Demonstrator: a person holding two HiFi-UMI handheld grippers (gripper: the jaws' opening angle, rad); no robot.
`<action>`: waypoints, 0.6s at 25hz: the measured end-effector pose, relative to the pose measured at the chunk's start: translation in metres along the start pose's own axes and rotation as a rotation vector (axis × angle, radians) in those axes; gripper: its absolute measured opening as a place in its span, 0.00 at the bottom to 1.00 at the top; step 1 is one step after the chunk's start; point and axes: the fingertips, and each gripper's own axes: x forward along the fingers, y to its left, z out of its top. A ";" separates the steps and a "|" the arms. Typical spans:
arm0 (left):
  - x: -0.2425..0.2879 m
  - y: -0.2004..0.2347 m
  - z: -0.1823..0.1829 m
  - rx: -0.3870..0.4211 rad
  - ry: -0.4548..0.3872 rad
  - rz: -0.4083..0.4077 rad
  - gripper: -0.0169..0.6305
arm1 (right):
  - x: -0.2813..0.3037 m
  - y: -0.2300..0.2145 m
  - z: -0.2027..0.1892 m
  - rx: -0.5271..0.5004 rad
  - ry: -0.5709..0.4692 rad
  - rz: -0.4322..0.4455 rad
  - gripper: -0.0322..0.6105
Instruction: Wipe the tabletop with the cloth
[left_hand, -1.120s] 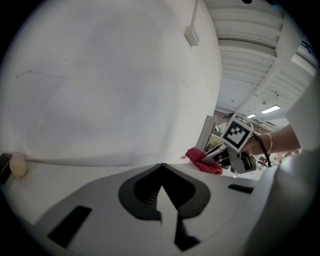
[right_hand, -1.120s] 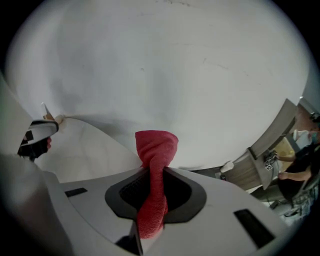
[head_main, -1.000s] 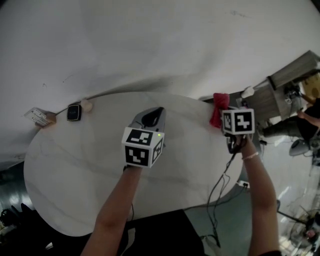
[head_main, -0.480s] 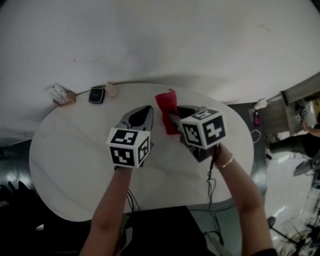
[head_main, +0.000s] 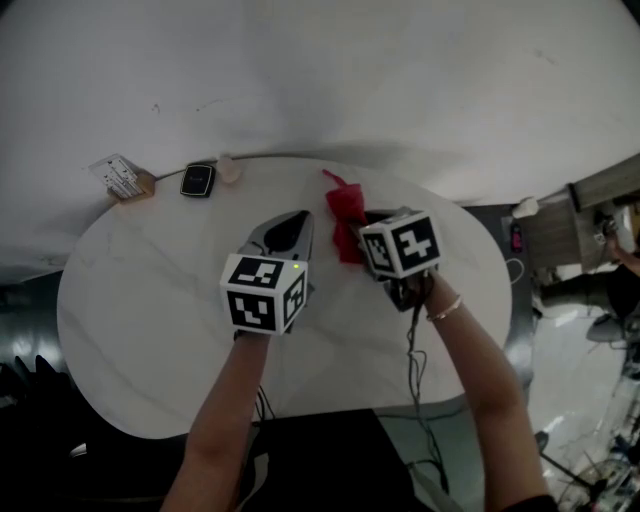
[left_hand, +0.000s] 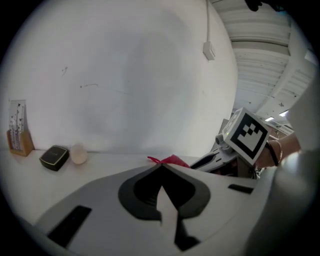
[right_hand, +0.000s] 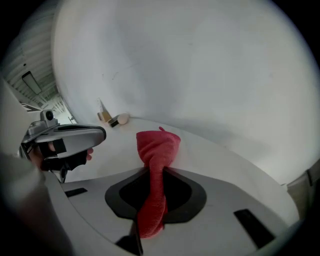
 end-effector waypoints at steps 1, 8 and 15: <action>0.006 -0.010 0.000 0.005 0.005 -0.021 0.03 | -0.006 -0.013 -0.006 0.014 0.000 -0.019 0.15; 0.051 -0.088 -0.002 0.075 0.053 -0.177 0.03 | -0.057 -0.113 -0.052 0.090 0.014 -0.193 0.15; 0.079 -0.144 -0.006 0.133 0.090 -0.273 0.03 | -0.112 -0.192 -0.113 0.224 0.031 -0.340 0.15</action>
